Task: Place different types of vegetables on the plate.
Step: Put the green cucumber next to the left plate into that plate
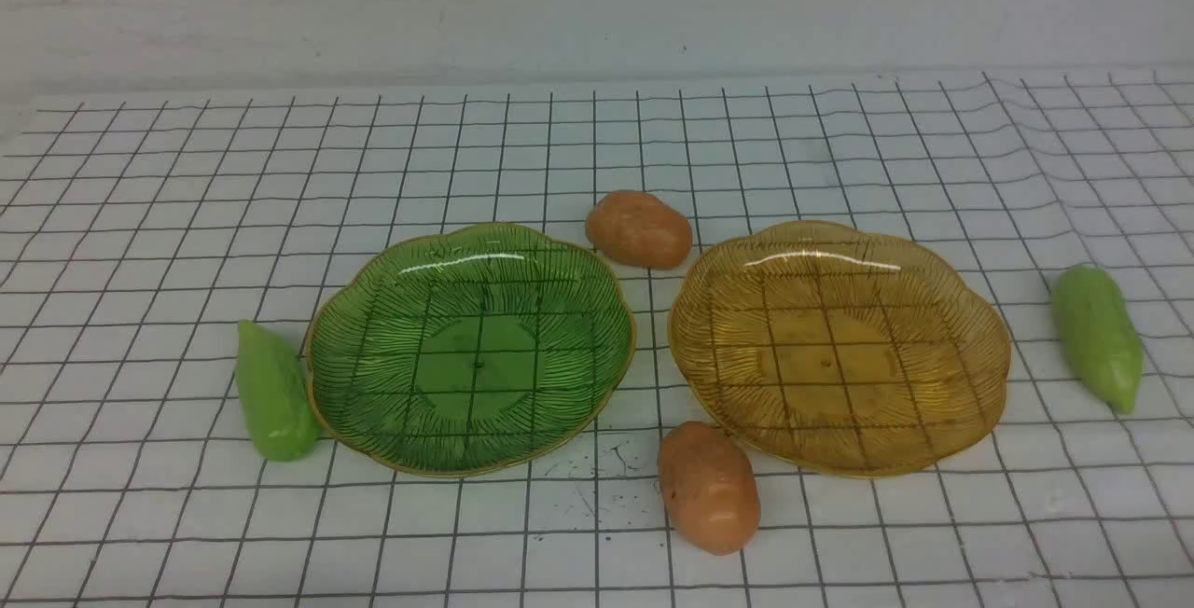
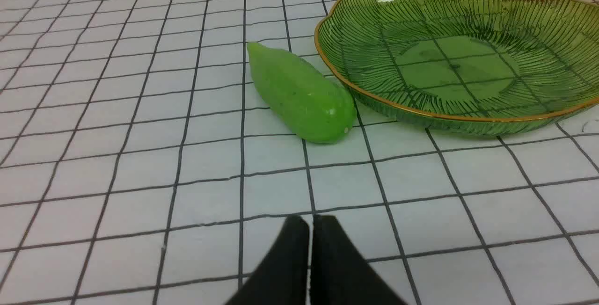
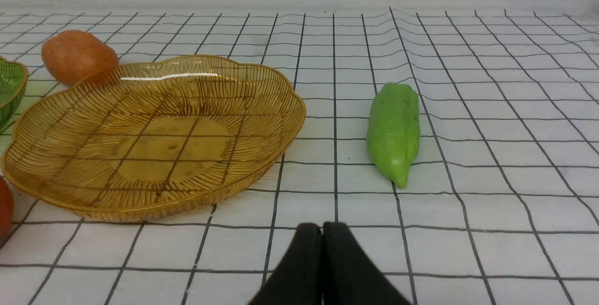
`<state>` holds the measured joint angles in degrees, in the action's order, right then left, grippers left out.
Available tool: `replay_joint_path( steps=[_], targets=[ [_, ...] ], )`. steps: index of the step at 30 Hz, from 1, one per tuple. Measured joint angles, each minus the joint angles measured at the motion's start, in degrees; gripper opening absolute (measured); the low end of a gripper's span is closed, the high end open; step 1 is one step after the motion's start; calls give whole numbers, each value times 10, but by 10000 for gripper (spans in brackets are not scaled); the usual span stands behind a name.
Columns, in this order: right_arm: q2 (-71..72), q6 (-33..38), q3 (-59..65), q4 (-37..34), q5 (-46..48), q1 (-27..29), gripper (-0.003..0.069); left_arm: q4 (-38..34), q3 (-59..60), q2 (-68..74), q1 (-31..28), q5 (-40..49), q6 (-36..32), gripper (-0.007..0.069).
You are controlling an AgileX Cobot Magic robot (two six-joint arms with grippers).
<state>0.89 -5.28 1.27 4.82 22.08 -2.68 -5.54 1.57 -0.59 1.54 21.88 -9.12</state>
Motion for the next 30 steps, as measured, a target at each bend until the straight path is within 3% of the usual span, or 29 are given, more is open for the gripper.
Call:
replay_joint_path(
  steps=[25, 30],
  targets=[
    [0, 0, 0, 0, 0, 0, -13, 36, 0, 0, -1, -2, -6, -8],
    [0, 0, 0, 0, 0, 0, -13, 10, 1, 0, -1, -14, 4, -8]
  ],
)
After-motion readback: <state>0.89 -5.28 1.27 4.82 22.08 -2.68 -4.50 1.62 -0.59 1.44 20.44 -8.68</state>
